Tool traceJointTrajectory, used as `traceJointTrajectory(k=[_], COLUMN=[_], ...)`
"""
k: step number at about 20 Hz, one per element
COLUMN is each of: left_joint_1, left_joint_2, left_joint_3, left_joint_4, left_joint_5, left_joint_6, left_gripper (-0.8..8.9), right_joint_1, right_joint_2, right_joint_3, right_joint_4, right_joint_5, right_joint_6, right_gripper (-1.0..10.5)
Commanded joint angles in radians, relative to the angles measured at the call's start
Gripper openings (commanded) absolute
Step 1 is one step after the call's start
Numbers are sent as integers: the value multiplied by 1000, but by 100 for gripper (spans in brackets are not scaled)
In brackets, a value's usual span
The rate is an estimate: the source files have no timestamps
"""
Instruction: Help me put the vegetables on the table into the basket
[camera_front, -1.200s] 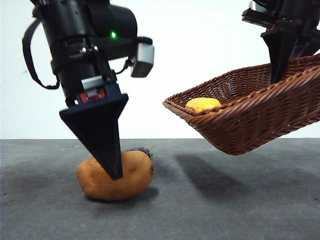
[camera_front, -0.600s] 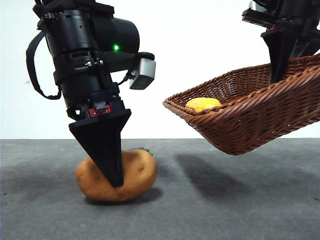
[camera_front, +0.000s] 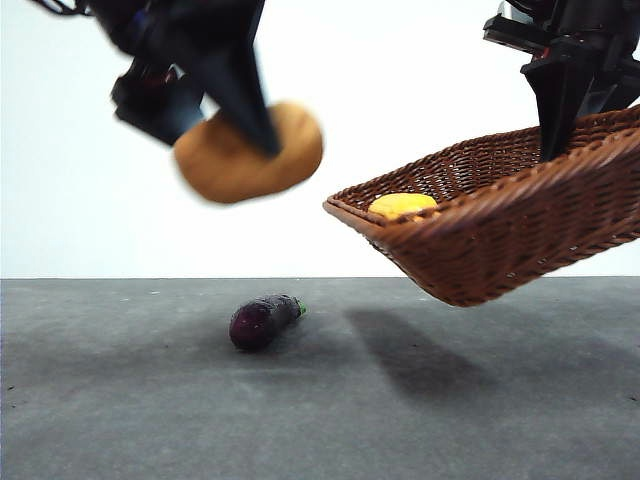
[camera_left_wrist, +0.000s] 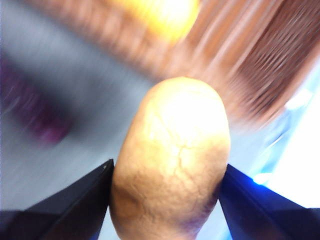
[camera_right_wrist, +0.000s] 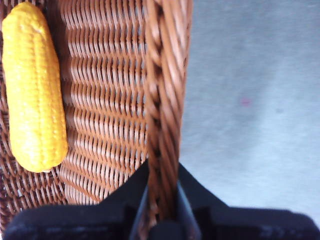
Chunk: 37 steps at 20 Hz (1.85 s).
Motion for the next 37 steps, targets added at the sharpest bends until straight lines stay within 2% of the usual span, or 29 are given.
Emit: traceJointTrajectory(k=[1,2,6,11,13,14,17,18,22,25,26,30,33,37], left_joint_1=[-18,-33,-102,-174,-204,-210,-235,-238,-238,-190,-169,-95,-13,82], left_joint_2=[0,4,60,138,138,138,138,138,137,132,132,132,138,212], left_joint_3=[1,1,1,1,7,11,13,13,18,109,155,299,311,311], left_joint_4=[84,134,246,320,343,341,343,343,351,231,185,44,-37,-107], left_joint_5=[122,123,113,87,23,-26,-67,-67,-66,-68,-86,-329,-317,-298], left_joint_6=[-117,-156,-224,-228,-232,-233,-236,-236,-227,-178,-176,-182,-190,-190], left_gripper=[-9,-9,-9,-9,4,45,530,596,600,598,598,597,597,597], right_joint_1=[3,3,16,36,36,36,36,36,36,33,31,15,-10,-98], right_joint_2=[5,5,5,5,5,5,5,5,5,5,5,5,5,5], right_joint_3=[1,1,1,1,1,1,1,1,1,1,1,1,1,1], right_joint_4=[11,10,9,11,12,10,9,8,3,-16,-22,-34,-29,-24], right_joint_5=[-57,-76,-79,-74,-74,-74,-74,-74,-69,-23,-3,7,3,-106], right_joint_6=[16,16,21,27,27,27,26,27,23,14,14,10,-4,-13], right_gripper=[-17,-17,-17,-17,-17,-17,-17,-17,-17,-17,-17,-17,-17,-17])
